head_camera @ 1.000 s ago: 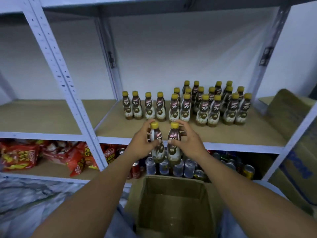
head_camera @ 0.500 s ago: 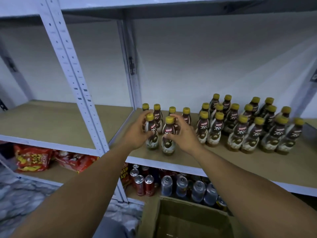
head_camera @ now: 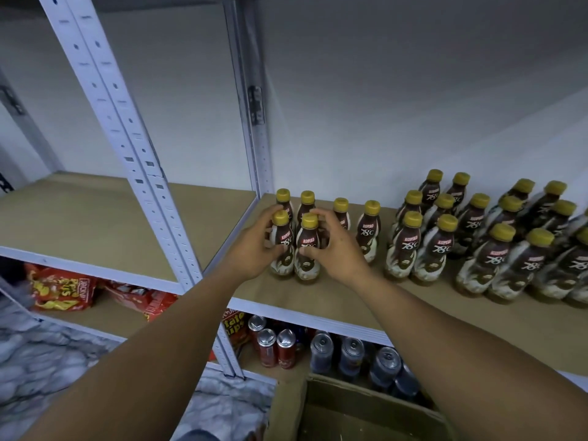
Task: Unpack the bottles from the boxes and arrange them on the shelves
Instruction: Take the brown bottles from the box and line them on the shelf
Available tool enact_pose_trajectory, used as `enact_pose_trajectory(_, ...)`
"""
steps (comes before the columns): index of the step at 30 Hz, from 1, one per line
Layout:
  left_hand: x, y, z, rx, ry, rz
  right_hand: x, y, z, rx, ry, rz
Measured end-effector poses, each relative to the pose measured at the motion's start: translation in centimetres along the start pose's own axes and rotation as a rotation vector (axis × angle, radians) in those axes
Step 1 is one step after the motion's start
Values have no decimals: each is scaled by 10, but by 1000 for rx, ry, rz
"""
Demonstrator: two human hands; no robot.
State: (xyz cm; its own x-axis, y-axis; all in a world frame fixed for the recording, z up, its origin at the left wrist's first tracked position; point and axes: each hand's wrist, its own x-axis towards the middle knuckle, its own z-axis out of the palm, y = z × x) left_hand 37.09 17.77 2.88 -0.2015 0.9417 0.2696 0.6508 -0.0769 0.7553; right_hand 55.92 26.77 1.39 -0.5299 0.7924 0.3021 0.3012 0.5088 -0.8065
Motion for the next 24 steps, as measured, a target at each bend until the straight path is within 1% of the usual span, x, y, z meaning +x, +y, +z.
enact_pose_trajectory(8,2,-2,-4,-38,-26,41,-1,-13,-9,1,-46,-35)
enact_pose_trajectory(11,6,9,-13,-77,27,4,8,-29,-23,-55,22,-29)
enact_pose_trajectory(14,16,16,-25,-17,81,-24,19,-45,-38,-148,57,-21)
enact_pose_trajectory(17,26,20,-32,98,78,-20,27,-58,-48,-260,-52,8)
enact_pose_trajectory(20,34,19,-36,206,15,-13,31,-63,-51,-321,-188,43)
enact_pose_trajectory(24,36,18,-37,229,-26,-6,32,-64,-51,-372,-222,35)
